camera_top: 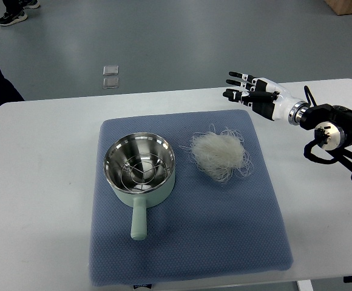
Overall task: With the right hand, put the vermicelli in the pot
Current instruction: 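Move the right hand down over the white vermicelli bundle, then close the right hand fingers around the vermicelli bundle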
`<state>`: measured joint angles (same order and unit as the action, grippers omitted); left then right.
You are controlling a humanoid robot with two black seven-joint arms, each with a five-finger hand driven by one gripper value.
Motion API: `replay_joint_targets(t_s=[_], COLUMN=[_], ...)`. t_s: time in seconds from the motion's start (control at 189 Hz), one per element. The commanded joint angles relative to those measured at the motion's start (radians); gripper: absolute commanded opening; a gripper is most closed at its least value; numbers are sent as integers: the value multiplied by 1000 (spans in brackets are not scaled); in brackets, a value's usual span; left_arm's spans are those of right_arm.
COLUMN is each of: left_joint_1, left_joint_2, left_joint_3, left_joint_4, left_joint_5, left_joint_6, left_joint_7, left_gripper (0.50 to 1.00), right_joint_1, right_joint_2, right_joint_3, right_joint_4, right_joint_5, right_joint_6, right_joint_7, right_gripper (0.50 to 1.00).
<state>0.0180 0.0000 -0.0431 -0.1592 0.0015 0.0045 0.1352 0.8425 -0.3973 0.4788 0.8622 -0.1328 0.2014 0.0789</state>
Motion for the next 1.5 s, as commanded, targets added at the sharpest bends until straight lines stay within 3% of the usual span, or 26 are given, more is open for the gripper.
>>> replay_joint_targets(t_s=[0.0,0.355,0.673,0.948,1.494], left_joint_1=[5,-1,-4,-4,-4], left_joint_2=[0,0,0,0,0], left_joint_3=[2,0,-1,0,0], left_joint_4=[3,0,0,0,1], left_joint_5=[0,0,0,0,0], left_joint_6=[5,2,3,3,3], left_joint_7=[6,4,4,4,3], left_gripper=[1000,1000,1000,1000,1000], right_joint_1=[0,26,46,70,70], right_joint_2=[1,-3,-35,-68,-57], right_joint_3=[3,3,1,-20,-134], right_joint_4=[0,31,78,138,164], right_joint_5=[-25,-257,-634,-987,-1139], right_joint_6=[3,19,107,121,108], right_joint_7=[4,12,15,85,85], right_gripper=[926,924,924,924,924])
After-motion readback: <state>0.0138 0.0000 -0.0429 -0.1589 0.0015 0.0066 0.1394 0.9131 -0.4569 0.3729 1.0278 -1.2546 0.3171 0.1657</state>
